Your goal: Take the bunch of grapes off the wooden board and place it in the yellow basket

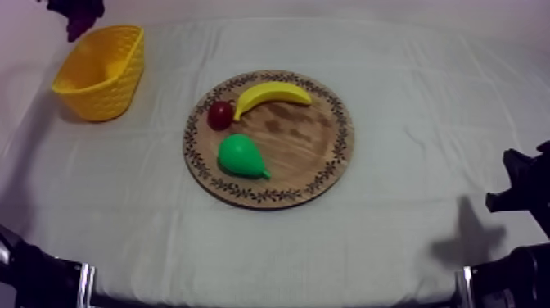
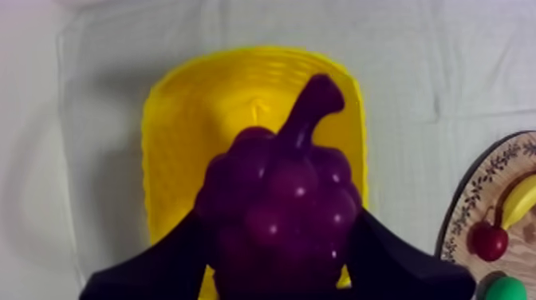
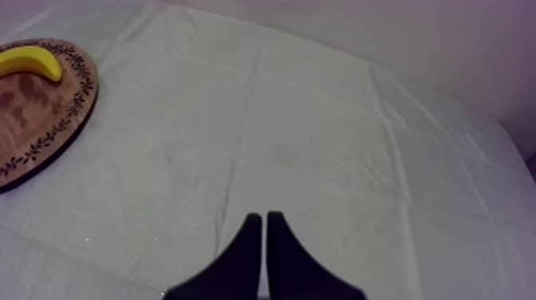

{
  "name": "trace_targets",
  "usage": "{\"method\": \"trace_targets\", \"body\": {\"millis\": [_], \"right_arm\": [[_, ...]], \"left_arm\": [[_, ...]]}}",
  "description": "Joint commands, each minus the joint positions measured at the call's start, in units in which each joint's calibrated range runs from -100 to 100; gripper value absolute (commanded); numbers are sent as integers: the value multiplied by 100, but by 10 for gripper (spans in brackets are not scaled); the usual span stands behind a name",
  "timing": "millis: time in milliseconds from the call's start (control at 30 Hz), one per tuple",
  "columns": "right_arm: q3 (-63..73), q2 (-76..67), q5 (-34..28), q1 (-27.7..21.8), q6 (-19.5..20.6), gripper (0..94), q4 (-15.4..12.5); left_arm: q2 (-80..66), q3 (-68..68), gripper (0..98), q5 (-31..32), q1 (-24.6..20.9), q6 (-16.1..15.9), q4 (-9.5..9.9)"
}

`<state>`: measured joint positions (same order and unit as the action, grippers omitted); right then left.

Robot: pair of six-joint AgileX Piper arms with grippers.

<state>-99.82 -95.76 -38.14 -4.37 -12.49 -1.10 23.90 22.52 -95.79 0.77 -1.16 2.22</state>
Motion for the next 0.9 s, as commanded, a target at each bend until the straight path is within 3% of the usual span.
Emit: {"method": "trace_targets", "body": {"millis": [0,333,567,867], "right_arm": [[4,0,0,1,1,3,0],[4,0,0,1,1,3,0],[4,0,0,1,1,3,0],[4,0,0,1,1,3,0]], "left_arm": [[125,-102,438,114,-17,-23,-13],[870,-487,489,520,-173,-9,-209],[1248,-412,672,540,-331,-107,-455],[1379,-389,889,542,-396,-315,-514]]}}
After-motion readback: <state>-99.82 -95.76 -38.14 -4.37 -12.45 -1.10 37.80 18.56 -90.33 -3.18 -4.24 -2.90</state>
